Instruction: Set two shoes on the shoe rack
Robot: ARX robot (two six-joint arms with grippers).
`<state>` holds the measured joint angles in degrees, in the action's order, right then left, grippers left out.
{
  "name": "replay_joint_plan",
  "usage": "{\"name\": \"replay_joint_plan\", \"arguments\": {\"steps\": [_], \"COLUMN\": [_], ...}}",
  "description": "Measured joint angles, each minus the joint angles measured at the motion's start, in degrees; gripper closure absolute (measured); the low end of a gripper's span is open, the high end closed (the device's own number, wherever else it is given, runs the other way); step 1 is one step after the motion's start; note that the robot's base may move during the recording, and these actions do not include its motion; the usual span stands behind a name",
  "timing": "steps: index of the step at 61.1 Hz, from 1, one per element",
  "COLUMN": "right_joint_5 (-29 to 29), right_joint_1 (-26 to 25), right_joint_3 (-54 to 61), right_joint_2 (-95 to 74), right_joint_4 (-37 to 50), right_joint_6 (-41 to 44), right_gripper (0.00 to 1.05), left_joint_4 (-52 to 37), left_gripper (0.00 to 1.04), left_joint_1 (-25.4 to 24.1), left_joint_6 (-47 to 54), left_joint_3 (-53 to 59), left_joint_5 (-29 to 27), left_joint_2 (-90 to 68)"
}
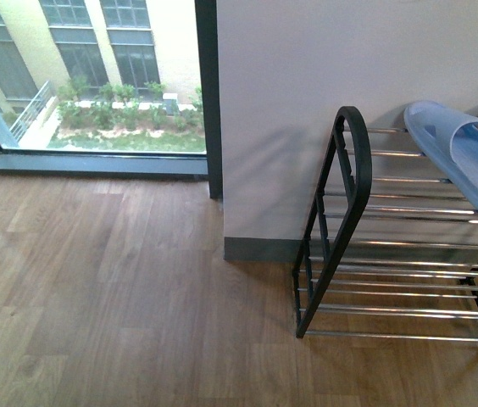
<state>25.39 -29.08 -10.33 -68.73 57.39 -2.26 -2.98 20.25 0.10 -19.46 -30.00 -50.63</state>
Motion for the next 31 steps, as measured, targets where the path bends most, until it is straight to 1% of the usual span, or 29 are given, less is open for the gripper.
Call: {"name": "replay_joint_plan", "arguments": {"steps": [2, 3, 5, 7, 24, 27, 31], "right_joint_5": [0.5, 0.5, -0.6, -2.1, -10.5, -12.1, -13.5], "right_joint_1": [1.6, 2.0, 3.6, 5.0, 13.4, 15.2, 16.6], "right_joint_3": [1.9, 2.3, 3.8, 5.0, 8.7, 9.2, 9.2], "right_joint_2": [0.5, 0.9, 2.4, 4.6, 19.7, 23.5, 26.4], "right_joint_4": [2.0, 2.0, 1.3, -0.1, -11.3, -14.3, -16.8], "right_joint_6": [0.6, 0.7, 1.0, 1.2, 1.9, 2.2, 2.1], "right_gripper": [0.33, 0.35, 0.42, 0.49, 0.93, 1.03, 1.03], "left_joint_4": [0.0, 0.0, 0.0, 0.0, 0.0, 0.0, 0.0], "left_gripper": [1.03, 1.03, 1.03, 1.03, 1.03, 1.03, 1.03], "left_joint_1": [0.0, 0.0, 0.0, 0.0, 0.0, 0.0, 0.0], "left_joint_6": [0.0, 0.0, 0.0, 0.0, 0.0, 0.0, 0.0], "left_joint_3": [0.0, 0.0, 0.0, 0.0, 0.0, 0.0, 0.0], "left_joint_5": [0.0, 0.1, 0.2, 0.1, 0.0, 0.0, 0.0], "left_joint_2": [0.0, 0.0, 0.0, 0.0, 0.0, 0.0, 0.0]}}
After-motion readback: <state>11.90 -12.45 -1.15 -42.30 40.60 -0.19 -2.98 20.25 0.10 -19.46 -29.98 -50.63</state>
